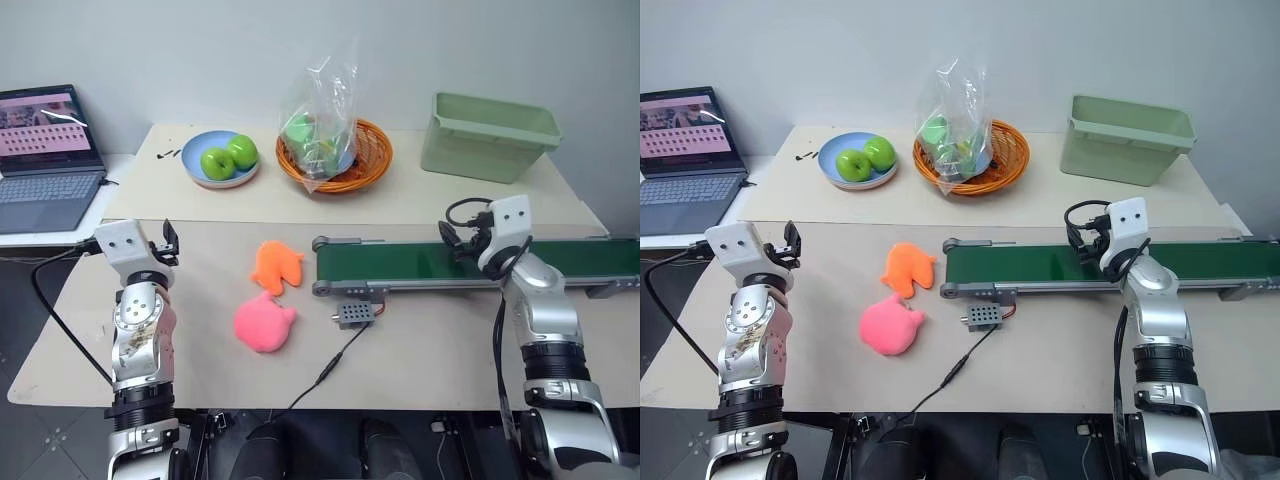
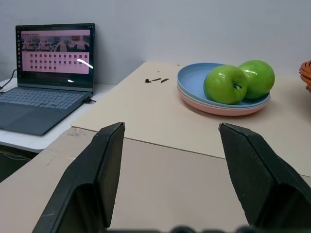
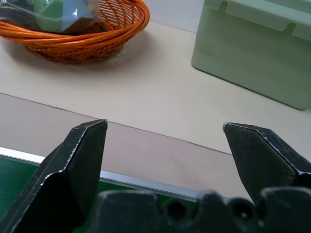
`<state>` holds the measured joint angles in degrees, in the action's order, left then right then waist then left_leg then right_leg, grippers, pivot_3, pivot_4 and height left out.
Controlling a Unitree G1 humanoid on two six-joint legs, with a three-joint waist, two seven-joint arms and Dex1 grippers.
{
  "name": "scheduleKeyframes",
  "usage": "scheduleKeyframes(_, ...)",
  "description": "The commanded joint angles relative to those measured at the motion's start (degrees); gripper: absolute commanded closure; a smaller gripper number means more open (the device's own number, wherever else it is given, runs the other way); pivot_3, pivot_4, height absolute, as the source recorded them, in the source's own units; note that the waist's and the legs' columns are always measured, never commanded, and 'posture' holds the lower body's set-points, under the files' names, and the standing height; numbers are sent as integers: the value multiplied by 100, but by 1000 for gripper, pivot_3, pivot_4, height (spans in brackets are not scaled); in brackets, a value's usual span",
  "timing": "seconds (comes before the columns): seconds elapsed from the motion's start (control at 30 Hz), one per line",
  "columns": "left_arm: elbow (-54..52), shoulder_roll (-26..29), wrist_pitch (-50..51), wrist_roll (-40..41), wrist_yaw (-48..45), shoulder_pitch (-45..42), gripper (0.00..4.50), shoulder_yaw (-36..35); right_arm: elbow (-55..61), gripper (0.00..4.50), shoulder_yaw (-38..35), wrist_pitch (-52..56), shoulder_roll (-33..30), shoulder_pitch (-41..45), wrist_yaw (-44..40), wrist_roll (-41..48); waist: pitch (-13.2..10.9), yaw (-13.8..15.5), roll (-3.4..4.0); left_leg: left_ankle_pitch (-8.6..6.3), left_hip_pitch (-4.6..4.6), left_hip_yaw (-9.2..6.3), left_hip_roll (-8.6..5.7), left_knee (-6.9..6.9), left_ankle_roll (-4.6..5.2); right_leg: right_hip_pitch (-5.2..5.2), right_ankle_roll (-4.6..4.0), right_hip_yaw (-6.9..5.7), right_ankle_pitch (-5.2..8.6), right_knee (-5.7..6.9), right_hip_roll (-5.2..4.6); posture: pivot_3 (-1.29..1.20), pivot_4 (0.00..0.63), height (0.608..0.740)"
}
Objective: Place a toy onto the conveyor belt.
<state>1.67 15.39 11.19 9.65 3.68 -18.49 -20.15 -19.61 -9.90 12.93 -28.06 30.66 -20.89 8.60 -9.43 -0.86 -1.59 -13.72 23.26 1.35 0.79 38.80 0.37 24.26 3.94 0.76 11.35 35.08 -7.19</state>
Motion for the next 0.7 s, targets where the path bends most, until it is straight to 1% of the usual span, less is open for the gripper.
scheduleKeyframes(0.03,-127,85,-82,-73,-81,-49,1212,85,228,0,-143,5,-136,23,-37,47,0,3,0,0,0,0,0,0,0,0,0,0,0,0,0,0,150,715)
scheduleKeyframes(0.2,-62,17,-44,0,-162,-112,1212,118,385,0,-21,174,-259,0,-470,144,0,6,0,0,0,0,0,0,0,-1,0,-1,0,0,0,0,150,715)
scheduleKeyframes(0.27,-63,4,-48,4,-195,-91,1212,140,725,0,138,284,-308,-112,-855,249,0,6,0,0,1,-1,0,0,0,0,0,-1,0,0,0,0,150,715)
scheduleKeyframes(0.37,-41,-43,-64,40,-229,-76,1212,130,1575,0,435,608,-373,-274,-1707,685,0,-18,0,-2,1,-1,1,1,3,0,0,-1,0,0,1,0,150,715)
scheduleKeyframes(0.43,-11,-75,-48,40,-243,-94,1212,144,2388,0,706,705,-555,-530,-2443,1039,0,-10,0,-2,1,-2,0,3,3,1,0,0,0,0,1,0,150,715)
scheduleKeyframes(0.53,-5,-102,-48,15,-312,-88,1212,215,3843,0,1000,1025,-1117,-1203,-3767,1953,-1,20,0,-6,3,-14,2,4,10,-2,0,-6,0,0,4,0,150,715)
scheduleKeyframes(0.57,-1,-105,-43,9,-319,-82,1212,226,4174,0,1090,1058,-1316,-1403,-4109,2128,-1,47,0,-9,5,-22,2,6,15,-8,1,-14,0,0,5,0,150,715)
scheduleKeyframes(0.6,-3,-107,-36,11,-322,-76,1212,227,4348,0,1138,1072,-1427,-1512,-4274,2208,0,69,-2,-10,10,-30,0,10,16,-10,1,-19,0,-1,4,0,150,715)
scheduleKeyframes(0.7,-132,-108,65,150,-407,22,1212,155,4384,0,1215,1141,-1457,-1489,-4239,2214,0,73,-11,-17,7,-31,-1,24,15,-19,3,-20,-1,-7,1,0,150,715)
